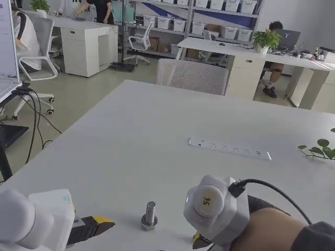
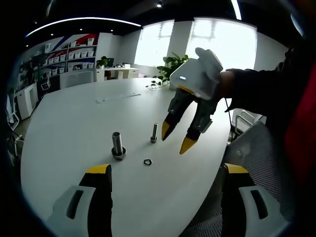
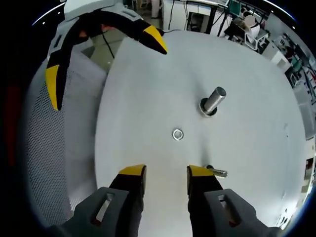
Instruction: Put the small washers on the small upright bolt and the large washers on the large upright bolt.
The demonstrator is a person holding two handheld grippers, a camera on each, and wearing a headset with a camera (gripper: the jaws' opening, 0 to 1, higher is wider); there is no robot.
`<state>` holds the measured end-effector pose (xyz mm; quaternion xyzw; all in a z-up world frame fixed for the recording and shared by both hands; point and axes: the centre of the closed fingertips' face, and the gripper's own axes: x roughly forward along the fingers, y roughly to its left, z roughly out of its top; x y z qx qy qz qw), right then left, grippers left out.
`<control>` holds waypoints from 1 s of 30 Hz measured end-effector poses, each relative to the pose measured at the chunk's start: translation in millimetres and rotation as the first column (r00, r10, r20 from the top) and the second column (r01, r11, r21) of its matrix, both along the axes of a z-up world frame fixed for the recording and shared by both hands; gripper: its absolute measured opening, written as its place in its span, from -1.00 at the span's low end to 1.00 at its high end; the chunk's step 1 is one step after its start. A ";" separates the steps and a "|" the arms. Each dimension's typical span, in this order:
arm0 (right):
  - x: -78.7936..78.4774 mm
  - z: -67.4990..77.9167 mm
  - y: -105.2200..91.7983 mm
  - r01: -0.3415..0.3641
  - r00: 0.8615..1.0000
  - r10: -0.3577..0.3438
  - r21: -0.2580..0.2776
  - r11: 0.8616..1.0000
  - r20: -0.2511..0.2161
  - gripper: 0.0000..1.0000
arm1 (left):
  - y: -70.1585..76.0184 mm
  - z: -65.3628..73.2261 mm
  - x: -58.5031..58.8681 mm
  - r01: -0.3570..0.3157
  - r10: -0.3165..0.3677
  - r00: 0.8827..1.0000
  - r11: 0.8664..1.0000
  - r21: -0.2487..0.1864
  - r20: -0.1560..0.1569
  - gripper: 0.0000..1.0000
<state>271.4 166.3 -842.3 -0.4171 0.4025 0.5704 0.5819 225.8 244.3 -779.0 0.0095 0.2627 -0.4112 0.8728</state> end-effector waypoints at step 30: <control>14.4 -24.7 42.2 -0.048 0.999 0.048 -0.022 0.999 -0.016 -0.40 | 3.1 -1.5 -1.4 -0.006 0.006 1.000 1.000 -0.004 -0.002 0.84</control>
